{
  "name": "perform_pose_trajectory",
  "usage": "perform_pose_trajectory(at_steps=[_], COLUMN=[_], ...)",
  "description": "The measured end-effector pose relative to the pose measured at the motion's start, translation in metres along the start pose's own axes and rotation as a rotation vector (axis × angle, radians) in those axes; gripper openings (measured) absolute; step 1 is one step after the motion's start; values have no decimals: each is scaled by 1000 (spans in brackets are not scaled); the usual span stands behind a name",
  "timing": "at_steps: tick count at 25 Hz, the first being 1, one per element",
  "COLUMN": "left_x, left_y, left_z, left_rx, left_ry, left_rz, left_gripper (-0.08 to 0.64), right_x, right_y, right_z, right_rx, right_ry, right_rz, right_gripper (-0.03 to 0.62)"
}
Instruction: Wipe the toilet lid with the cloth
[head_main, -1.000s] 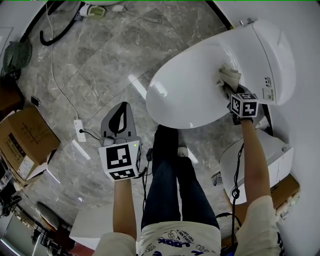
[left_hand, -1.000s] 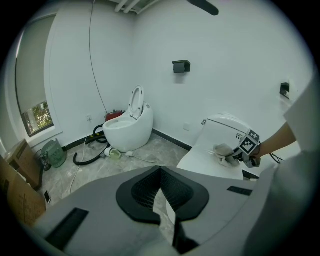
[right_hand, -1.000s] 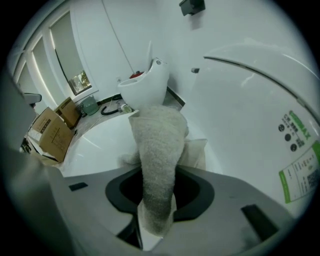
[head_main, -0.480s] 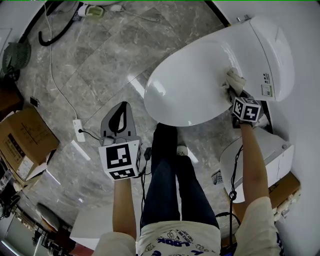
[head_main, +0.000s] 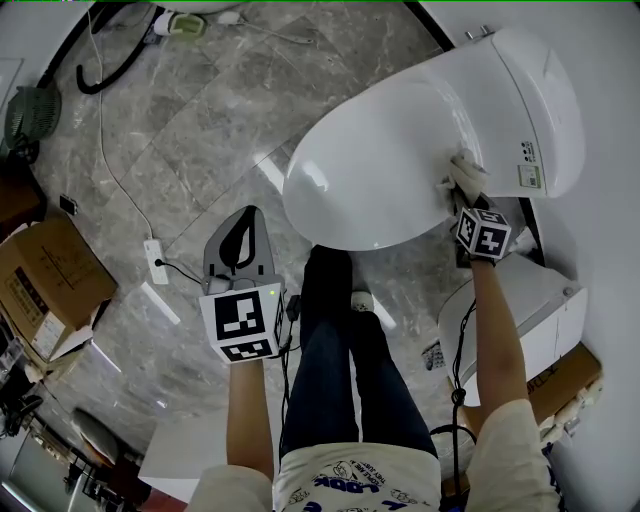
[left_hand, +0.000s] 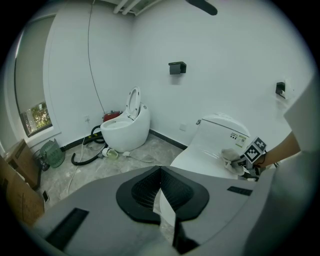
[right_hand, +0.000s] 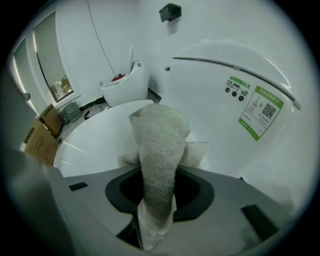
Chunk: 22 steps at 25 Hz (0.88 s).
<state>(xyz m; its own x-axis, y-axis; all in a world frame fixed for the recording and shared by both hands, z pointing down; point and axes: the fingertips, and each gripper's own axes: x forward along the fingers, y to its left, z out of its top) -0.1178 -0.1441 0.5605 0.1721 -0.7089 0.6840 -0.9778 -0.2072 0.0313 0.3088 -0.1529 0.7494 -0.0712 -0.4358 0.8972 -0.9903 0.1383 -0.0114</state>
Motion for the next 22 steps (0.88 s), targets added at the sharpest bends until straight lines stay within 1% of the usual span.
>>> perform_pose_trajectory(at_steps=[2,6,14,19,22], left_x=[-2,-6,-11,-12,-16], left_y=[-2,-7,-21,-30,-32], left_z=[-2,-4,-8,-9,-11], left_rx=[0,-4,-9,-13,-16], left_ry=[1,1,4,-4,-5], left_rz=[2,5,1,1,6], left_gripper=[3,3,3,3,3], right_x=[-3,-9,-17,-20,-22], right_y=[1,3,14,27,40], right_z=[-8,-25,-45,-55,-62], right_rx=[18,92,220,239,237], right_ry=[-2,-14,-42,-49,-41], right_rz=[-2,-13,-64,-86,-80], right_gripper=[117,117,114,110,109])
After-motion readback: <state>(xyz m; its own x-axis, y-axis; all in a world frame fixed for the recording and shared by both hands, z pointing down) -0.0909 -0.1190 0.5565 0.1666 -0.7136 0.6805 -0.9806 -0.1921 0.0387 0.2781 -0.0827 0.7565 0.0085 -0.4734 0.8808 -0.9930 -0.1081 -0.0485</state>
